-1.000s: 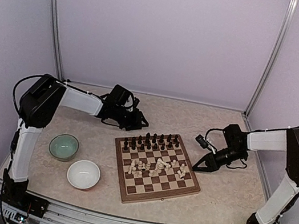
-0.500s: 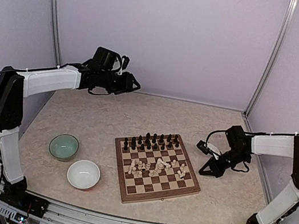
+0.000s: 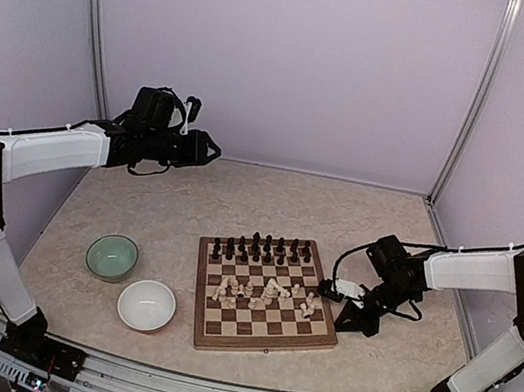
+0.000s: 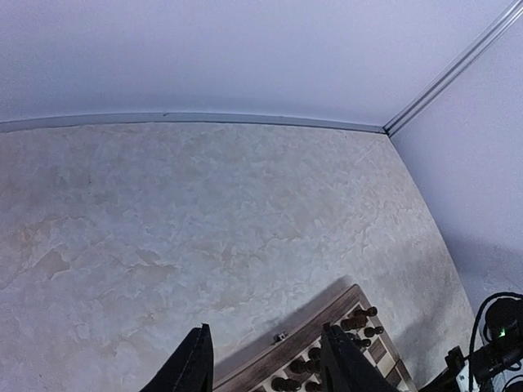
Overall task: Set up the chess pieces on the board
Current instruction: Adjust the chessboard at the center of the board, then adjust the chess pile on the chessboard.
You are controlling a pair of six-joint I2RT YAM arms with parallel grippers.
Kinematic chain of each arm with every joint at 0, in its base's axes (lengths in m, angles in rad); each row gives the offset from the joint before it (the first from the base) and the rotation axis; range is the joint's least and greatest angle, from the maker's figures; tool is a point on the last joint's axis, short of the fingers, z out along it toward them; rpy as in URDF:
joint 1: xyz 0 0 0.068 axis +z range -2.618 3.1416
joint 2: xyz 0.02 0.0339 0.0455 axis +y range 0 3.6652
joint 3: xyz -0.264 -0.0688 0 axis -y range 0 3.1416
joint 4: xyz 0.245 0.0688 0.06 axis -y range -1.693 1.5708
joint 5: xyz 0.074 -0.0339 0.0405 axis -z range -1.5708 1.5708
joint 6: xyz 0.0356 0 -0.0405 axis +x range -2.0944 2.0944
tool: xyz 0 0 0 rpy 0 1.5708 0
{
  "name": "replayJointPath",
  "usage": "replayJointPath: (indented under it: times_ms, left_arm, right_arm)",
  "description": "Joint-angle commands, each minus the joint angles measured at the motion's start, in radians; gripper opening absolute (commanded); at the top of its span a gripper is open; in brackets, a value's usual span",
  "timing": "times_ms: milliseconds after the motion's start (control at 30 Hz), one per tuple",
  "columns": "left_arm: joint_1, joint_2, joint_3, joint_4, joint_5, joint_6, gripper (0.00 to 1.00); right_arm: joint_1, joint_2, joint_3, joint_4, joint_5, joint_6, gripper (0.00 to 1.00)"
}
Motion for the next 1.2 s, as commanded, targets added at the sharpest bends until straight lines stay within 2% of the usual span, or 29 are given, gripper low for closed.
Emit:
replayJointPath:
  times_ms: [0,233,400,567,733,833,1000,1167]
  left_arm:
    - [0.028,-0.096,-0.044,0.059,-0.033,0.027,0.46]
    - [0.032,-0.206,-0.069,0.066,-0.071,0.072,0.49]
    - [0.029,-0.275,-0.096,0.087,-0.104,0.109,0.51]
    - [0.019,-0.290,-0.108,0.097,-0.121,0.139,0.51]
    - [0.005,-0.276,-0.104,0.088,-0.127,0.151,0.52]
    - [0.001,-0.267,-0.099,0.079,-0.146,0.164,0.51]
    - [-0.003,-0.266,-0.098,0.075,-0.150,0.166,0.52]
    - [-0.004,-0.254,-0.090,0.063,-0.138,0.157,0.52]
  right_arm:
    - [0.030,-0.016,-0.010,-0.079,0.011,-0.023,0.01]
    - [0.016,-0.097,0.080,-0.174,0.078,-0.049,0.02]
    - [0.017,-0.128,0.248,-0.174,-0.004,-0.024,0.18]
    - [0.048,-0.005,0.465,-0.204,-0.111,-0.013,0.28]
    - [0.148,0.128,0.620,-0.238,-0.101,-0.040,0.32]
    - [0.222,0.186,0.655,-0.254,-0.069,-0.054,0.38]
    - [0.319,0.255,0.674,-0.233,0.043,-0.049,0.39]
    - [0.347,0.298,0.684,-0.223,0.124,-0.049,0.39]
